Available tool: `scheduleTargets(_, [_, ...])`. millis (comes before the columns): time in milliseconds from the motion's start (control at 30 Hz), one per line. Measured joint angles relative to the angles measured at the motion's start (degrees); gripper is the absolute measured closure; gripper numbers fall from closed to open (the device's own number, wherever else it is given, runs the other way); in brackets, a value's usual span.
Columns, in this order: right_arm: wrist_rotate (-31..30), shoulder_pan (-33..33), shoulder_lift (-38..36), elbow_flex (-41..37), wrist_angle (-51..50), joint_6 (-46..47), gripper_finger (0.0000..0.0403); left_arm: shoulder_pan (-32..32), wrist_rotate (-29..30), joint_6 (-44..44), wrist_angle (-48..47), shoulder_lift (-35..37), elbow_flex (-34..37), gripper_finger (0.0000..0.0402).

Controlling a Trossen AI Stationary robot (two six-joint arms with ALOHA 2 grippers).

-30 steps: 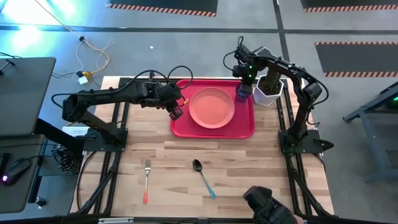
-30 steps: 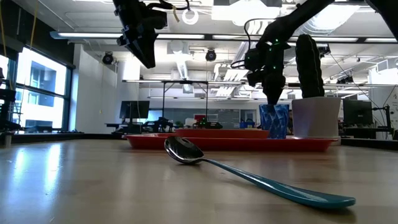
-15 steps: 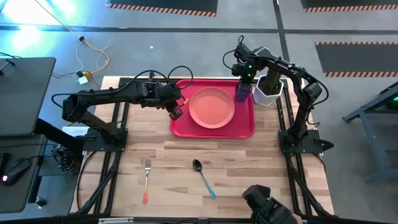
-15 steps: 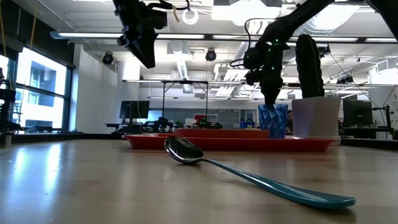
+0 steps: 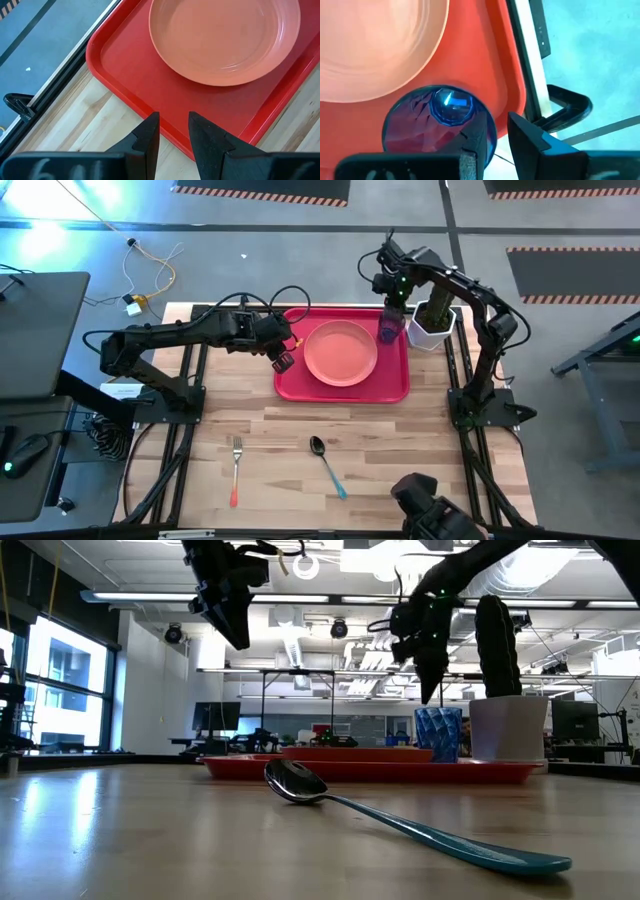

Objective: Pick and place plate/cup/fork/spoon on tray
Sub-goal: Put the orange fork on the orange tray on the left side of the orange plate

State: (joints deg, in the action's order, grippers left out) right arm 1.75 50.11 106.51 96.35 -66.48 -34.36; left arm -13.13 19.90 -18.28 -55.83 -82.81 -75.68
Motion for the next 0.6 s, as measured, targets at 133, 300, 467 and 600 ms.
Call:
scheduleTargets(133, [0.47, -0.29, -0.01, 3.1, -2.28, 3.36, 0.0334, 0.0, -0.01, -0.02, -0.02, 0.0, 0.0, 0.0307])
scheduleTargets(300, [0.76, -1.92, -0.01, 8.05, -9.59, 9.07, 0.0334, 0.0, -4.33, -0.92, -0.44, 0.0, 0.02, 0.0307])
scheduleTargets(467, [5.49, -4.79, -0.07, 12.14, -15.97, 14.53, 0.0334, 1.2, -5.92, -3.6, -1.4, 0.0, 0.02, 0.0307])
scheduleTargets(600, [8.57, -7.98, -0.07, 14.22, -18.19, 17.52, 0.0334, 2.88, -5.87, -5.96, -5.71, 0.0, 0.02, 0.0307])
